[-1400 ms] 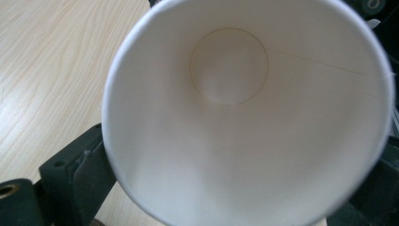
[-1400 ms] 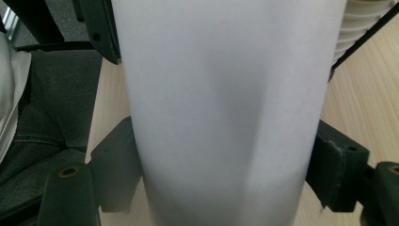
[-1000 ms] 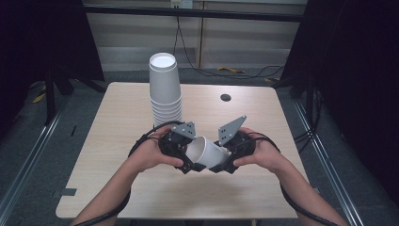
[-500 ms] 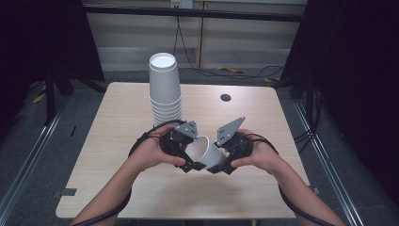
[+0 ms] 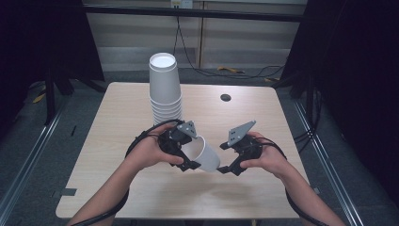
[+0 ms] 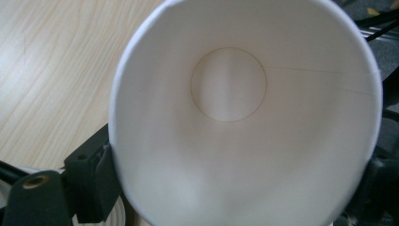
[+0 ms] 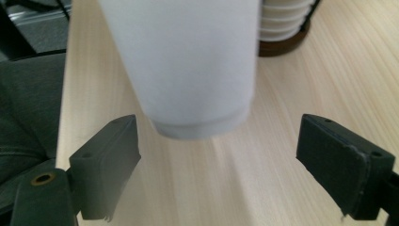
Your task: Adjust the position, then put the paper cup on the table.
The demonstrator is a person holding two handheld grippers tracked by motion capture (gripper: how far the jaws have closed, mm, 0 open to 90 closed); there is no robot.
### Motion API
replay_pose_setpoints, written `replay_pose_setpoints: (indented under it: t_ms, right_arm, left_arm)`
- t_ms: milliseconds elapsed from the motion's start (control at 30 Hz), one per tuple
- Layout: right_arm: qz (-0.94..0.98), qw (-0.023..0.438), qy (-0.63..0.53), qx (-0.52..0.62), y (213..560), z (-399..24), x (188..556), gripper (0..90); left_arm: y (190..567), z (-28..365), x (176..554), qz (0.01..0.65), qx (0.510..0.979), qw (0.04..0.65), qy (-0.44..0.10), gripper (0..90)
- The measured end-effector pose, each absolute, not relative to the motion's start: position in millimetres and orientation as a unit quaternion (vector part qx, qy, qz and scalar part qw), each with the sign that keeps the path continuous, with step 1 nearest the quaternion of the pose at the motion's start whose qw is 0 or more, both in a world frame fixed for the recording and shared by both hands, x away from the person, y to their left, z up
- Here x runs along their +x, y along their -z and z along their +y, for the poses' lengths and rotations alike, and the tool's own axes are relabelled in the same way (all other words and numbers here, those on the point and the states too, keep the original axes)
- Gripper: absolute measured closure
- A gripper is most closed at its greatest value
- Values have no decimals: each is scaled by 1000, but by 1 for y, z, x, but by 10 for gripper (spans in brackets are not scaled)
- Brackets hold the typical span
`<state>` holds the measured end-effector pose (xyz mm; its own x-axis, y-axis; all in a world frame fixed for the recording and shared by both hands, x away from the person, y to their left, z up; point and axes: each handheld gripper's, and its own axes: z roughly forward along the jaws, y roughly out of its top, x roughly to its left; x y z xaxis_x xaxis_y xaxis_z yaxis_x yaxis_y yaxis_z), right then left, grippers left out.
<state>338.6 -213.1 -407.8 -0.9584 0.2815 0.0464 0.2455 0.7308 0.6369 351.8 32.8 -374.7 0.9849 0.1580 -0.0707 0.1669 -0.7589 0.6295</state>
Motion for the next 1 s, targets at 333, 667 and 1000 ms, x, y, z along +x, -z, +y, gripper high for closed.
replay_pose_setpoints:
  t_ms: [333,667,1000]
  right_arm:
    - [906,79,-348,227,433,-242,344,132]
    - [895,103,-332,278,465,-253,343,131]
    - [887,118,-330,302,487,-261,343,131]
  left_arm:
    - [380,24,348,81,954,289,0,120]
    - [385,23,347,78,960,269,8,119]
    - [387,21,347,78,964,252,10,118]
